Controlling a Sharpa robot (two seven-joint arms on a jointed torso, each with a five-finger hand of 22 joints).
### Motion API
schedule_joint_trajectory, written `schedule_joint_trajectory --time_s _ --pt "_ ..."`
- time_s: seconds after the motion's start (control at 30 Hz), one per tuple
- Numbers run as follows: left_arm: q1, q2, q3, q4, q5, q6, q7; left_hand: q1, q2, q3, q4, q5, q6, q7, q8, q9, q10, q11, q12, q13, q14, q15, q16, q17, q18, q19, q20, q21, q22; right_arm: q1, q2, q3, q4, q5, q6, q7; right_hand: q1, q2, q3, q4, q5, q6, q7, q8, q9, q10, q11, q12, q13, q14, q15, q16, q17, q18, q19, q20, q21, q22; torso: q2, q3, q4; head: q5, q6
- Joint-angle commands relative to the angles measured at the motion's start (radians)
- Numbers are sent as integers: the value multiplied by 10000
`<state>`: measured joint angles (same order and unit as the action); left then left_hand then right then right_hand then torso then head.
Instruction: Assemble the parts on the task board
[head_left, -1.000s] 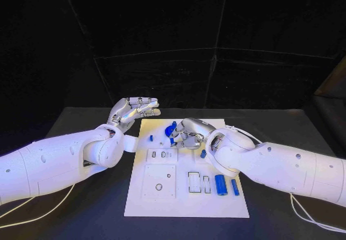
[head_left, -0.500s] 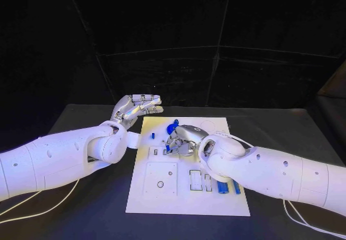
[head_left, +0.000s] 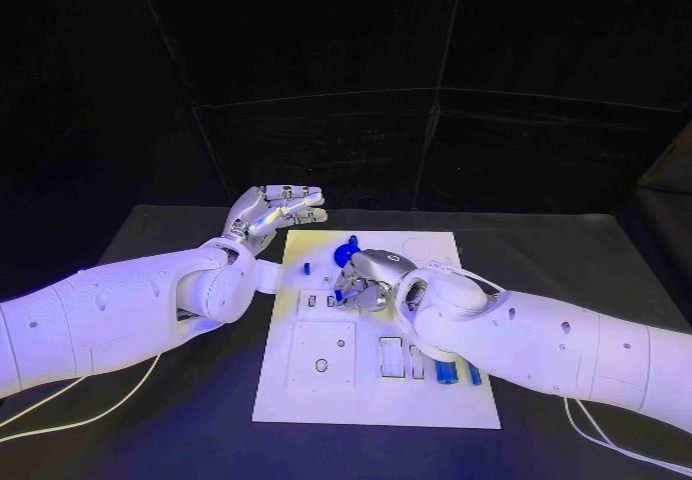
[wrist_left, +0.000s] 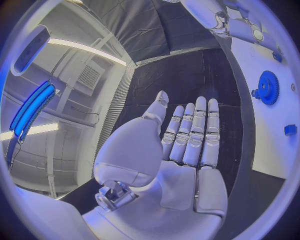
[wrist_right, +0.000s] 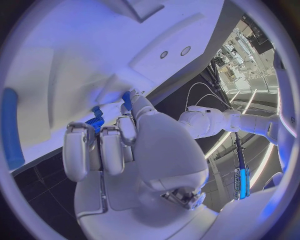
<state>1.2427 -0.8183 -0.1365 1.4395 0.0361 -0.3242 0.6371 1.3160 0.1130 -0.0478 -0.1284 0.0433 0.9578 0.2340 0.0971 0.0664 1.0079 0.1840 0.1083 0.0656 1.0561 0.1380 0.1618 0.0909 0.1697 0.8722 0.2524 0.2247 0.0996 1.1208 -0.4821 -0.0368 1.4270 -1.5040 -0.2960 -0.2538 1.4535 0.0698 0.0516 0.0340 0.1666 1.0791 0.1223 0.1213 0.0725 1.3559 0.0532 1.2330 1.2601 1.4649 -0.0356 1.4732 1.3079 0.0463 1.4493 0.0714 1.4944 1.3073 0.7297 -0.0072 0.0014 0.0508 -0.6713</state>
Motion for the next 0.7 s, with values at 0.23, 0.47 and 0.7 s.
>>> schedule_joint_trajectory --time_s 0.23,0.47,0.7 --pt "14 17 9 -2 28 137 43 -97 22 -13 -72 39 66 28 -68 -7 56 -2 -35 -7 64 38 -61 -16 125 80 10 -36 -16 0 55 5 -49 -275 520 -265 -148 -63 115 48 3 106 -71 0 11 232 -229 -37 11 602 -30 -59 238 -63 -16 28 0 1010 -4 2 6 13 -41" --pt "14 16 9 -3 28 138 34 -99 23 -11 -81 39 70 27 -73 -7 61 -4 -40 -6 66 38 -66 -18 125 82 10 -40 -20 -7 63 4 -76 -368 653 -373 -216 -126 142 57 -8 57 -46 -39 -5 198 -209 -78 -18 599 -14 -67 226 -57 -36 41 -14 985 -5 2 -1 21 -51" --pt "14 15 9 1 28 147 24 -99 23 -11 -81 39 70 27 -73 -7 61 -4 -40 -6 66 38 -66 -18 125 82 10 -40 -20 -13 51 4 -31 -482 805 -512 -292 -205 163 68 -15 11 -21 -77 -18 168 -186 -109 -40 599 5 -70 227 -53 -47 57 -23 971 -6 5 9 20 -72"
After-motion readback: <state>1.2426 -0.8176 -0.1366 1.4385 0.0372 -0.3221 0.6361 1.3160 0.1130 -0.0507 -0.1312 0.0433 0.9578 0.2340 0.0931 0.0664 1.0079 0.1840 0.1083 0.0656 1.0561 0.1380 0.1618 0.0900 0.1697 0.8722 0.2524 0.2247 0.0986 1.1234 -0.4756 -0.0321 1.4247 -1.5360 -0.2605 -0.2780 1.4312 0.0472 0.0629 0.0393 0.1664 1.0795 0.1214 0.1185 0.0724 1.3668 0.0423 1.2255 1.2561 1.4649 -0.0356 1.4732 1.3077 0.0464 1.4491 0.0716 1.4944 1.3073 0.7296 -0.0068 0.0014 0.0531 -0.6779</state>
